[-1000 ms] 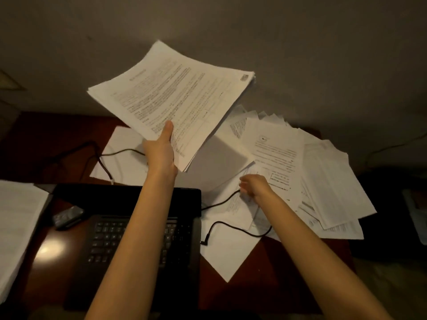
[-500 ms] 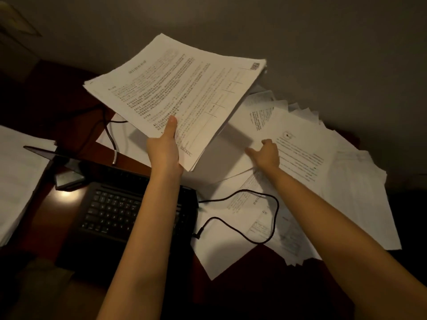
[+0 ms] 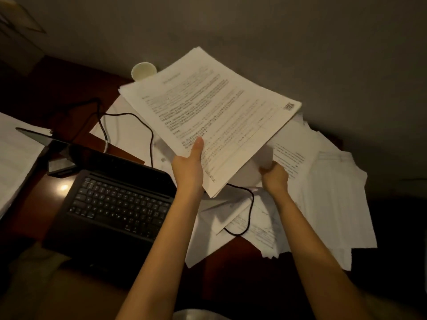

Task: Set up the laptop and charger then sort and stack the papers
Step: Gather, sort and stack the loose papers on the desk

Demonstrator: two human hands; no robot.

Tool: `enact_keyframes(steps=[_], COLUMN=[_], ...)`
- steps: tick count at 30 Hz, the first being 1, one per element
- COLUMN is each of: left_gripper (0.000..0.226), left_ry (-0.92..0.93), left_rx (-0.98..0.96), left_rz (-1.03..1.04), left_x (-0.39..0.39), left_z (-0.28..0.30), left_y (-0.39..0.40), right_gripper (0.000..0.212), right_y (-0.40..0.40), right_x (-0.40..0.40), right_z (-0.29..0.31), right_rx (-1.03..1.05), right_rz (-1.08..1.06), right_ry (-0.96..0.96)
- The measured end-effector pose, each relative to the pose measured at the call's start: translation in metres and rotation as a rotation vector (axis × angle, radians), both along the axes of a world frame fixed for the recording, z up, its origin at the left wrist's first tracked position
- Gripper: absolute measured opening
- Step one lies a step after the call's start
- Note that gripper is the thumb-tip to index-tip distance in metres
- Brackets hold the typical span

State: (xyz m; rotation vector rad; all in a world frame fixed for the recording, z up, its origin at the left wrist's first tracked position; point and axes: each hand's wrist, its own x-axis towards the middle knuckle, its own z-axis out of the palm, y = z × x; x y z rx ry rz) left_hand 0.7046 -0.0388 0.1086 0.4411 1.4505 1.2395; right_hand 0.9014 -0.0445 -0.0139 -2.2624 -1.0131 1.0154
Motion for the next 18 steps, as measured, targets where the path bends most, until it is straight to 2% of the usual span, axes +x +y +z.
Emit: enact_keyframes(steps=[4, 7, 8, 10, 12, 15, 16, 18], left_gripper=[0.05, 0.046, 0.045, 0.044, 0.043, 0.036, 0.035, 0.034], left_ry=[0.107, 0.241, 0.27, 0.308, 0.344, 0.391, 0.406, 0.435], left_rx=[-0.057, -0.109, -0.12, -0.116, -0.116, -0.168, -0.185, -0.202], left_rz=[-0.031, -0.097, -0.113, -0.139, -0.162, -0.17, -0.166, -0.152], left_x=[0.014, 0.011, 0.009, 0.003, -0.003, -0.011, -0.013, -0.018], left_z=[-0.021, -0.04, -0.045, -0.051, -0.054, -0.058, -0.061, -0.066], left_y=[-0.021, -0.036, -0.042, -0.051, -0.056, -0.063, -0.066, -0.072], right_gripper=[0.034, 0.031, 0.029, 0.026, 0.026, 0.03, 0.028, 0.031], right_y=[-0.05, -0.075, -0.082, -0.094, -0.104, -0.117, -0.121, -0.126], right_x=[0.01, 0.014, 0.015, 0.015, 0.017, 0.015, 0.014, 0.012], right_z=[0.012, 0.016, 0.019, 0.02, 0.017, 0.005, -0.001, -0.013], right_rx=[0.059, 0.061, 0.082, 0.103, 0.001, -0.353, -0.401, -0.317], right_rz=[-0.258, -0.353, -0.374, -0.42, -0.415, -0.291, -0.237, -0.256], right_ry=[-0.087, -0.146, -0.143, 0.0, 0.207, 0.395, 0.353, 0.209])
